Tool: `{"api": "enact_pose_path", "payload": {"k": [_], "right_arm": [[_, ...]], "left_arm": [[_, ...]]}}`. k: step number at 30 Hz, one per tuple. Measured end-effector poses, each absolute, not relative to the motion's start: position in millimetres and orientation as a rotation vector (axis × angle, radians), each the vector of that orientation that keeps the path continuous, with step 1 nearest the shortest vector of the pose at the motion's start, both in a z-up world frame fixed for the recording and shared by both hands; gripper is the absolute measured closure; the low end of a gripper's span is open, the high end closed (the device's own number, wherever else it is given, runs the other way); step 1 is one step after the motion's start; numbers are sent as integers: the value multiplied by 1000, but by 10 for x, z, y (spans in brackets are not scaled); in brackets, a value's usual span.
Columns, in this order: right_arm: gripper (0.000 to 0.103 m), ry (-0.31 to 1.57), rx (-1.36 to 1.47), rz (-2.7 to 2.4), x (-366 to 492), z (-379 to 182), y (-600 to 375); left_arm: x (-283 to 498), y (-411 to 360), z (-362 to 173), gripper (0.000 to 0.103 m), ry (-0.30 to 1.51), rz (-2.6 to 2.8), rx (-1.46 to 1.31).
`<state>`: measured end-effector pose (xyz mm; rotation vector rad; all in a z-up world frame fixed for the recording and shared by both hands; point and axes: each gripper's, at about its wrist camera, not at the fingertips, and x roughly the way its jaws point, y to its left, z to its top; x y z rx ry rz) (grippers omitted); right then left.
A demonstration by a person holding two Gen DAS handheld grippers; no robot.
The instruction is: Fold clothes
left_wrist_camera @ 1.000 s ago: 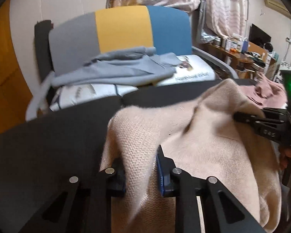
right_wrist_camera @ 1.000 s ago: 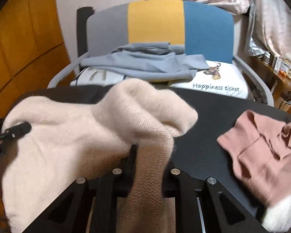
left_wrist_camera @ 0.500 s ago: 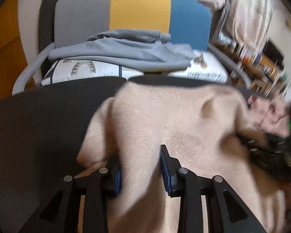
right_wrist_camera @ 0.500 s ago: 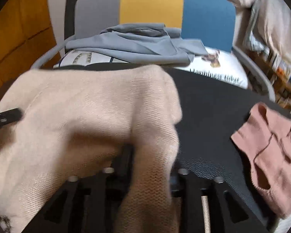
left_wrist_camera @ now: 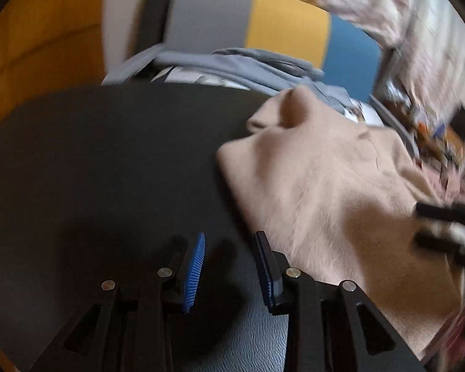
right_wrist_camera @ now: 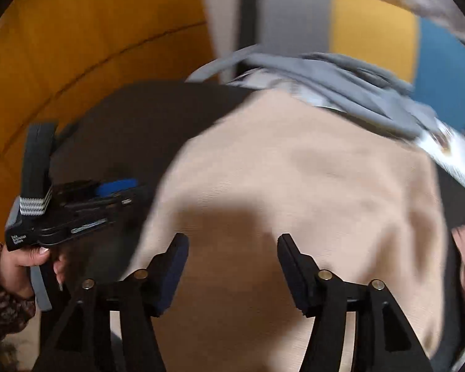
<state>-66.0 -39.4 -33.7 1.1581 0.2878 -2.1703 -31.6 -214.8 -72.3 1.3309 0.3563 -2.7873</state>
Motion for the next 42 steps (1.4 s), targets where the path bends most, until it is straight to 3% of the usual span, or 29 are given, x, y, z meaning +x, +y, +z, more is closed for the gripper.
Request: {"api": "enact_pose_path", "payload": {"k": [2, 7, 8, 9, 19, 26, 32, 37, 39, 42], "right_arm": [[30, 373, 1205, -2078, -565, -498, -734], [30, 634, 1207, -2156, -515, -862, -1206], [51, 617, 1178, -2161, -538, -863, -1194], [97, 599, 1151, -2166, -562, -862, -1179], [95, -66, 1167, -2396, -1138, -174, 278], [95, -496, 1425, -2435, -1556, -892, 1403], [96, -338, 1289, -2509, -1453, -960, 1358], [97, -409, 1267, -2483, -1504, -977, 1425], [97, -423, 1259, -2479, -1620, -1003, 1392], [97, -432, 1250, -2477, -1565, -1016, 1432]], "left_arm": [[-210, -2252, -751, 71, 430, -2750, 1289], [-36, -2477, -781, 71, 669, -2720, 1232], [-29, -2468, -780, 71, 667, -2723, 1236], [-24, -2455, -781, 71, 659, -2727, 1241], [-225, -2090, -725, 71, 597, -2878, 1308], [-574, -1587, -752, 71, 491, -2937, 1432], [-881, -1239, -702, 70, 537, -2999, 1463], [-1159, -1254, -642, 69, 687, -3012, 1400], [-1305, -1331, -628, 61, 806, -2983, 1371], [-1569, -1400, -641, 46, 794, -2902, 1386]]}}
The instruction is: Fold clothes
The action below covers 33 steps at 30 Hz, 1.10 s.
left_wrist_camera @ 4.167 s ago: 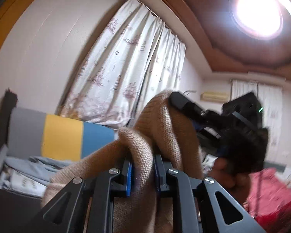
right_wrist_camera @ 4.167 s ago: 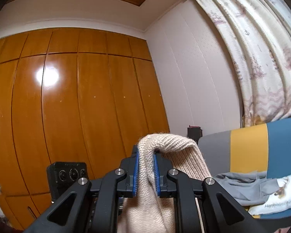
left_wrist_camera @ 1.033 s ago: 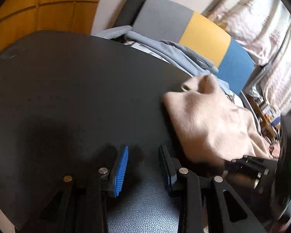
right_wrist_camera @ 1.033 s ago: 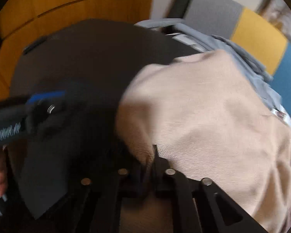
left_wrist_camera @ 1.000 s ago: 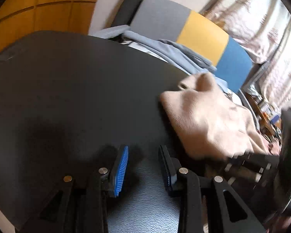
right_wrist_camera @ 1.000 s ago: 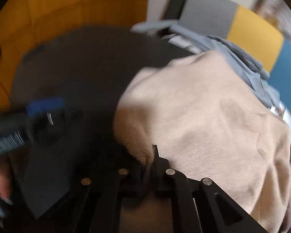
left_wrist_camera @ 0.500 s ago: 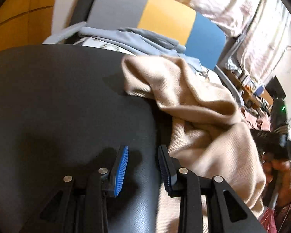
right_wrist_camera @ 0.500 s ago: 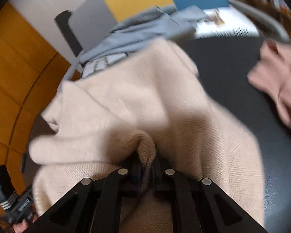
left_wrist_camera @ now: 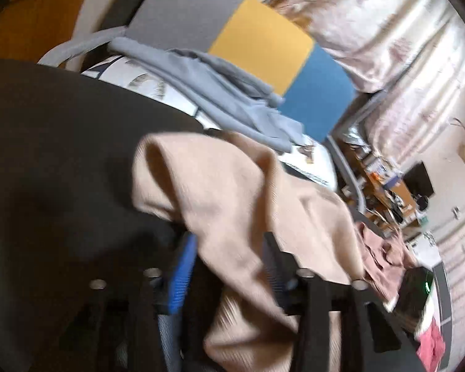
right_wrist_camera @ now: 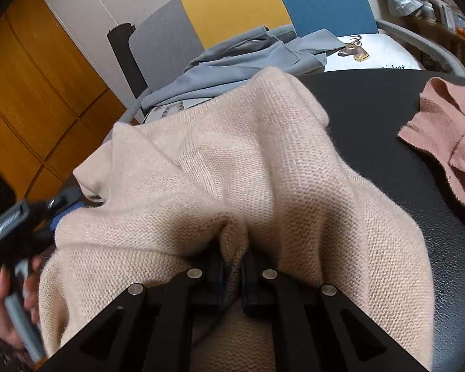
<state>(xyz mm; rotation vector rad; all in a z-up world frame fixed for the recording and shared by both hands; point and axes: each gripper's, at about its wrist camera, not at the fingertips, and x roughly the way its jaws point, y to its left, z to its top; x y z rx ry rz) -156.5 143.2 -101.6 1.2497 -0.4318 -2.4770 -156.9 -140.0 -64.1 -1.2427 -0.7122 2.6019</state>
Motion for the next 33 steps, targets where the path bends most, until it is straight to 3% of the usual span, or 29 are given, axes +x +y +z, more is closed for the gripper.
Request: {"api": "enact_pose_path", "payload": {"k": [7, 8, 9, 10, 11, 15, 18, 25, 29, 32, 33], "right_arm": [[97, -441, 1239, -2472, -1558, -1034, 1449], [97, -440, 1240, -2473, -1552, -1031, 1443], [97, -440, 1239, -2473, -1545, -1031, 1442], [97, -441, 1237, -2473, -1544, -1032, 1445], [97, -442, 1236, -2472, -1545, -1034, 1448], [97, -440, 1234, -2475, -1533, -1032, 1447], [97, -434, 1233, -2479, -1530, -1030, 1444], [96, -393, 1238, -2501, -1511, -1000, 1410], [87, -261, 1274, -2504, -1495, -845, 1233], [88, -170, 1275, -2486, -1474, -681, 1058], [94, -143, 1269, -2469, -1468, -624, 987]], "left_arm": [[-1992, -1340, -713, 44, -536, 2683, -1338], [-2015, -1312, -719, 53, -511, 2686, -1328], [-2034, -1286, -726, 77, -488, 2687, -1321], [-2033, -1242, -743, 93, -444, 2684, -1335], [-2026, -1193, -763, 99, -395, 2680, -1354], [-1847, -1011, -693, 100, -151, 2725, -1325], [-1663, -1084, -530, 100, -118, 2792, -1279], [-1230, -1465, -90, 100, -229, 2825, -1131], [-1015, -1598, 168, 100, -209, 2865, -1055], [-906, -1765, 361, 101, -242, 2894, -998], [-877, -1828, 423, 101, -263, 2902, -984]]}}
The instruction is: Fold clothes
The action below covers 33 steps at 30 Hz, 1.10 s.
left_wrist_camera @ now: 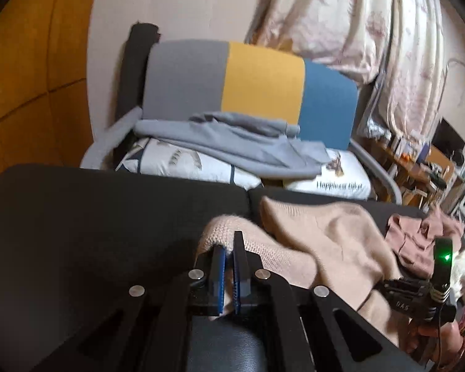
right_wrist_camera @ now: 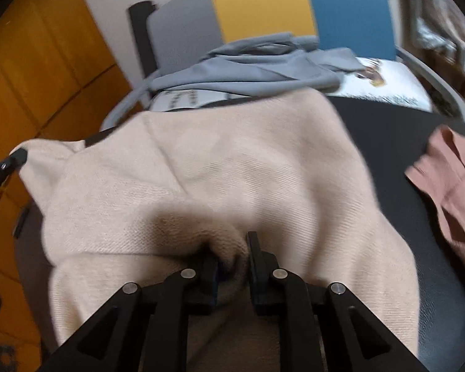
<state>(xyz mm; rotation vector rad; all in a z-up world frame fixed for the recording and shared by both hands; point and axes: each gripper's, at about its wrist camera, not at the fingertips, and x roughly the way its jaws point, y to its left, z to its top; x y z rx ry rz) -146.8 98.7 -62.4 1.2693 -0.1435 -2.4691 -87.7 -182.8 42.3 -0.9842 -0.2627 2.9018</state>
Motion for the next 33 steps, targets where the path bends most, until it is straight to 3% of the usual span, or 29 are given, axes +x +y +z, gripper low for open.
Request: {"api": "enact_pose_path", "payload": {"k": [7, 11, 16, 22, 25, 27, 29, 33], "right_arm": [[94, -91, 1131, -2443, -1444, -111, 582], [94, -69, 1205, -2378, -1522, -147, 274], [94, 56, 1313, -2350, -1587, -541, -126], [91, 240, 1286, -2387, -1499, -727, -277], [85, 277, 1273, -2361, -1416, -631, -234], [75, 215, 1210, -2376, -1311, -470, -62], [64, 170, 1163, -2392, -1227, -361, 65], [62, 229, 1132, -2427, -1101, -360, 123]], "left_arm": [[-671, -2297, 844, 100, -201, 3000, -901], [-746, -2603, 847, 100, -100, 3063, -1036], [-1140, -2867, 198, 97, 20, 2975, -1438], [-1088, -3069, -681, 97, -312, 2816, -1609], [-796, -3245, -694, 90, -484, 2820, -1481], [-534, -3414, -631, 87, -560, 2829, -1372], [-349, -3596, -578, 86, -474, 2911, -1362], [-183, -3910, -587, 80, -311, 3009, -1399]]}}
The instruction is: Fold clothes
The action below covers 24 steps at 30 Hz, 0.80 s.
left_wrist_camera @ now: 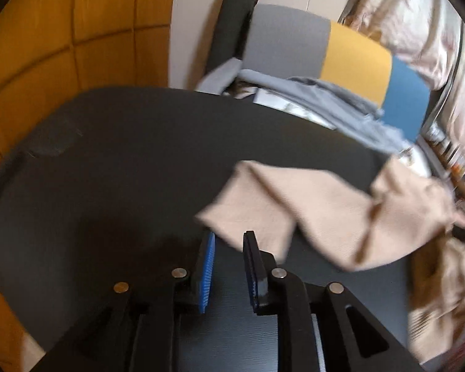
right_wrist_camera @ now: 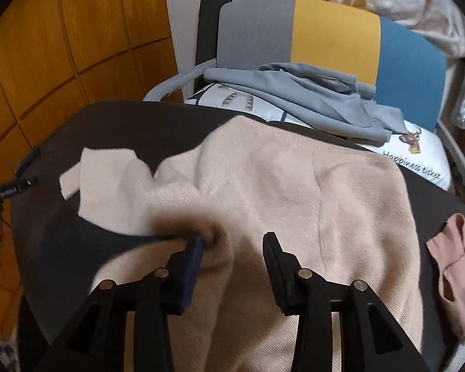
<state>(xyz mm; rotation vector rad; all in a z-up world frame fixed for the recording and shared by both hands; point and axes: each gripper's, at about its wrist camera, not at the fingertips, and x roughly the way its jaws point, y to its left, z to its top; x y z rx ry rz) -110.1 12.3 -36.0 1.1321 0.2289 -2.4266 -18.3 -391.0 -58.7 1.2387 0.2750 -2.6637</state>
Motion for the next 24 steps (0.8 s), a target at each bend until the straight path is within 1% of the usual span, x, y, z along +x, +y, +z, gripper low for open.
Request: {"api": "enact_pose_path", "payload": {"k": [1, 2, 4, 5, 6, 7, 9, 11, 13, 14, 15, 16, 17, 18, 20, 21, 24], "right_arm": [[62, 255, 1143, -2422, -1114, -389, 58], [62, 281, 1154, -2417, -1126, -416, -6], [62, 309, 1133, -2397, -1099, -425, -109], [62, 324, 1122, -2387, -1086, -430, -161], [62, 358, 1110, -2385, -1073, -422, -221], [62, 427, 1094, -2386, -1077, -418, -314], [62, 535, 1061, -2395, -1094, -419, -427], [62, 585, 1051, -2394, -1125, -435, -478], [62, 640, 1047, -2402, -1160, -478, -534], [62, 663, 1051, -2406, -1185, -521, -564], [62, 670, 1059, -2402, -1202, -553, -579], [62, 676, 1066, -2399, -1219, -585, -594], [63, 689, 1088, -2387, -1243, -632, -614], [71, 702, 1110, -2375, -1266, -678, -634], [84, 648, 1146, -2329, -1318, -692, -639], [87, 622, 1156, -2329, -1341, -667, -633], [89, 475, 1185, -2323, -1462, -533, -603]], "left_arm": [[-227, -3921, -661, 77, 308, -2653, 1270], [-281, -3917, -745, 71, 358, -2641, 1306], [-388, -3909, -914, 68, 458, -2614, 1378], [-441, -3905, -999, 64, 509, -2598, 1413], [-474, -3883, -1010, 57, 524, -2603, 1396], [-500, -3856, -1001, 55, 530, -2615, 1363], [-579, -3803, -992, 49, 613, -2649, 1340], [-646, -3795, -1026, 46, 658, -2630, 1337], [-692, -3795, -1058, 48, 685, -2610, 1325], [-700, -3799, -1068, 52, 693, -2603, 1313], [-704, -3804, -1078, 81, 690, -2588, 1300], [-705, -3823, -1097, 101, 691, -2582, 1314], [-714, -3827, -1114, 99, 710, -2583, 1334], [-712, -3829, -1080, 99, 703, -2599, 1338], [-709, -3837, -967, 99, 643, -2626, 1332], [-704, -3858, -851, 99, 579, -2642, 1313], [-692, -4057, -429, 99, 469, -2675, 1220]]}}
